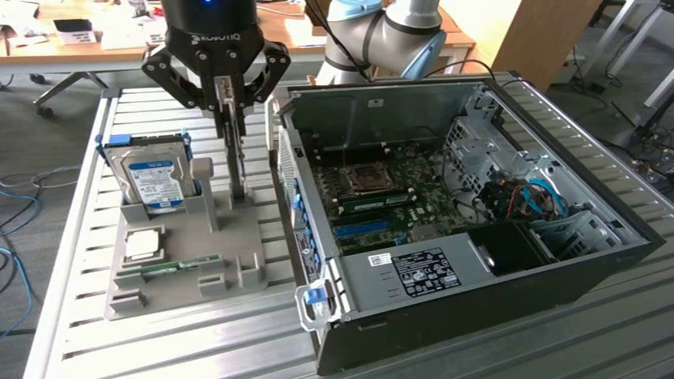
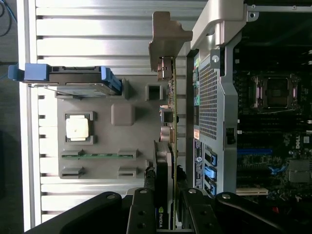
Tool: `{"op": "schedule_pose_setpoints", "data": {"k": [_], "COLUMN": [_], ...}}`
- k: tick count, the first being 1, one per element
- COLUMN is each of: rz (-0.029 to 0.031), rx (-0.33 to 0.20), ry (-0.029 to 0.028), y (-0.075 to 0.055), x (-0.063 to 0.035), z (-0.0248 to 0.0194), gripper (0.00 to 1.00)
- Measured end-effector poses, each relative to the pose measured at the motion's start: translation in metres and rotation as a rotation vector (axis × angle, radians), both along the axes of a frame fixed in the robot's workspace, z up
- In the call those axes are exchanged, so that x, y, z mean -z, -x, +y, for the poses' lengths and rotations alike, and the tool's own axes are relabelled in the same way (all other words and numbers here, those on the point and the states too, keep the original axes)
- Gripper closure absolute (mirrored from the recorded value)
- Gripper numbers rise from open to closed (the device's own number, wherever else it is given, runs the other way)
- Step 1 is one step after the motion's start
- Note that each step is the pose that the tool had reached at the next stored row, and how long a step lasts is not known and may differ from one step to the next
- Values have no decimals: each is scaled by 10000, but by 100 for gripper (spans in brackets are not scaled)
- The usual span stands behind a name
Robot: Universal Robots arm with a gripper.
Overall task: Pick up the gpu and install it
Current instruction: 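Pick up the gpu and move the gpu toward the slot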
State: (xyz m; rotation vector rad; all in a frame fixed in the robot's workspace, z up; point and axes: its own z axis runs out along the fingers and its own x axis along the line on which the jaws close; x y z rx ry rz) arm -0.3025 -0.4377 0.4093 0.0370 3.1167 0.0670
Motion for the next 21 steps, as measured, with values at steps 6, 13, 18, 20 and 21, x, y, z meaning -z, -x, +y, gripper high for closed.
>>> {"op": "schedule_pose_setpoints", "data": {"k": [6, 13, 18, 20, 21], "rz": [-1, 0, 0, -1, 0], "rx": [1, 0, 1, 0, 0], "ry": [0, 0, 0, 0, 0], "y": [-16, -46, -74, -86, -92], "x": [0, 0, 0, 0, 0], "z": [0, 0, 0, 0, 0], "gripper": [73, 73, 73, 73, 73]}}
